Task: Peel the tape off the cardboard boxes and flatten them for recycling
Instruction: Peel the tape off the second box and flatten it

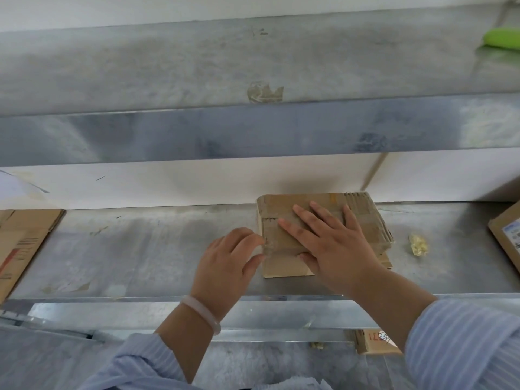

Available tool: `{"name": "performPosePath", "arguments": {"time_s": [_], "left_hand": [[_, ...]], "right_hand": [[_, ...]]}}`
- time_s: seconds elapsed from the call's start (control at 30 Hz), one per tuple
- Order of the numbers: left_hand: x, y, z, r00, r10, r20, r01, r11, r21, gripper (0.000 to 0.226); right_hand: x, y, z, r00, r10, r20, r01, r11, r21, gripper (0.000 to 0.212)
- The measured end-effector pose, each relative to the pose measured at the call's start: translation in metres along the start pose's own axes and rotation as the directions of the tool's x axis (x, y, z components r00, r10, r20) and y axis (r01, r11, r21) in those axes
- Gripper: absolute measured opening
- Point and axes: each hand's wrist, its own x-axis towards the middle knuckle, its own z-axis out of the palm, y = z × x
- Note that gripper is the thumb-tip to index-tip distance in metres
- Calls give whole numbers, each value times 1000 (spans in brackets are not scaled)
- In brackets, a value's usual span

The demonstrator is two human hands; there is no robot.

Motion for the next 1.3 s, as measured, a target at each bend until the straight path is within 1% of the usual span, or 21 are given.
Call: {"name": "performPosePath", "arguments": {"time_s": [0.03, 0.07, 0.1, 0.13, 0.17, 0.2, 0.23, 0.33, 0.37, 0.43, 0.47, 0.5, 0.53, 0.63, 0.67, 0.8, 0.87, 1.0, 1.03, 1.13, 1.3], "left_hand": [[0, -1, -2, 1000, -25, 13, 25, 999, -23, 12], [0, 0, -4, 995, -94, 26, 96, 992, -86, 13], [1, 4, -7, 976, -213, 51, 219, 957, -191, 17], [1, 9, -8, 933, -346, 98, 358, 877, -320, 25], [2, 13, -7, 871, -465, 160, 485, 763, -426, 33], [3, 17, -6, 807, -548, 220, 578, 657, -485, 37], [3, 20, -5, 762, -594, 257, 631, 590, -504, 37], [2, 25, -7, 705, -613, 356, 689, 476, -546, 34], [1, 27, -10, 693, -596, 405, 695, 405, -594, 33], [1, 27, -16, 666, -567, 485, 686, 211, -696, 29], [2, 25, -20, 659, -563, 499, 677, 155, -719, 28], [3, 24, -24, 661, -562, 497, 674, 154, -723, 28], [5, 22, -26, 674, -561, 481, 675, 201, -710, 29], [11, 19, -29, 743, -556, 374, 653, 478, -587, 33], [14, 17, -31, 763, -550, 340, 637, 548, -541, 34], [23, 8, -35, 853, -451, 264, 517, 803, -297, 32], [25, 5, -36, 890, -395, 228, 439, 876, -199, 23], [28, 4, -32, 926, -352, 137, 371, 915, -156, 4], [30, 5, -31, 923, -371, 103, 383, 908, -168, 5], [37, 0, -26, 881, -472, -3, 460, 859, -225, 12], [43, -1, -11, 816, -577, -25, 546, 785, -291, 12]], "right_hand": [[0, -1, 0, 1000, 2, -2, -2, 1000, -1, 73], [0, -1, 0, 1000, 4, -4, -4, 1000, -2, 73], [0, -2, 0, 1000, 6, -4, -6, 1000, -3, 73], [0, -1, 0, 1000, 7, -4, -7, 1000, -3, 73], [0, -1, 0, 1000, 7, -4, -7, 1000, -2, 74], [-1, -1, 0, 1000, 9, -5, -9, 1000, 1, 74], [-1, -1, 0, 1000, 10, -8, -10, 1000, 3, 74], [-1, -2, -1, 1000, 12, -12, -12, 1000, 3, 74], [-1, -2, -2, 1000, 14, -14, -14, 1000, 6, 74], [-2, -2, -2, 1000, 15, -22, -15, 1000, 10, 74], [-2, -3, -2, 1000, 13, -25, -13, 1000, 6, 74], [-3, -3, -2, 1000, 11, -25, -11, 1000, 3, 75], [-3, -4, -2, 1000, 10, -24, -10, 1000, 3, 75], [-2, -3, -3, 1000, 10, -22, -10, 1000, 8, 74], [-2, -3, -3, 1000, 9, -21, -9, 1000, 5, 74], [-3, -3, -2, 1000, 14, -20, -13, 1000, 12, 74], [-2, -3, -3, 1000, 13, -17, -13, 1000, 13, 74], [-2, -3, -3, 1000, 12, -15, -12, 1000, 7, 73], [-3, -3, -3, 1000, 12, -14, -11, 1000, 8, 73], [-4, -3, -4, 1000, 12, -7, -12, 1000, 14, 72], [-3, -2, -2, 1000, 9, -11, -9, 1000, 14, 71]]}}
